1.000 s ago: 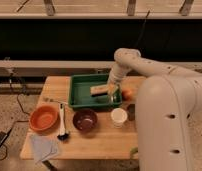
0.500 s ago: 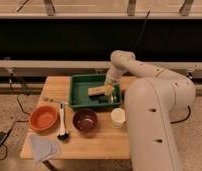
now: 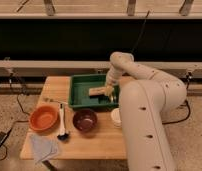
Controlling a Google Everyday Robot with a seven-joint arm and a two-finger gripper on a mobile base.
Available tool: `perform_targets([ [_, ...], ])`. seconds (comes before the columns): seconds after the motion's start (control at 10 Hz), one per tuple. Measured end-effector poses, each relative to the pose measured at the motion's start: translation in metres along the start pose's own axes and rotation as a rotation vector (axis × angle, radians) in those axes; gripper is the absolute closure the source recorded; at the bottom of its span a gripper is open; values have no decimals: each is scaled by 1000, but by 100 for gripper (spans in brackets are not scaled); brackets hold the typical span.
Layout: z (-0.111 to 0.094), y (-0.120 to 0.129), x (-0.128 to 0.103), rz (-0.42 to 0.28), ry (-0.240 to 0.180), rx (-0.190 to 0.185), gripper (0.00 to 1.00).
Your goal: Wipe tray with eraser
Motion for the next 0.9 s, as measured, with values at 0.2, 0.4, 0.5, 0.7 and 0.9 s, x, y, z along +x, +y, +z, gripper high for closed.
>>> perform_targets([
  [0.2,3,-14,2,42,12,2,100],
  [0.4,5,-30,-2,56,19,6,100],
  [0.5,8,-40,-11,53,19,7,100],
  [0.7,13,-48,-31,33,14,6,100],
  [0.9,16,-48,-42,11,6,0,100],
])
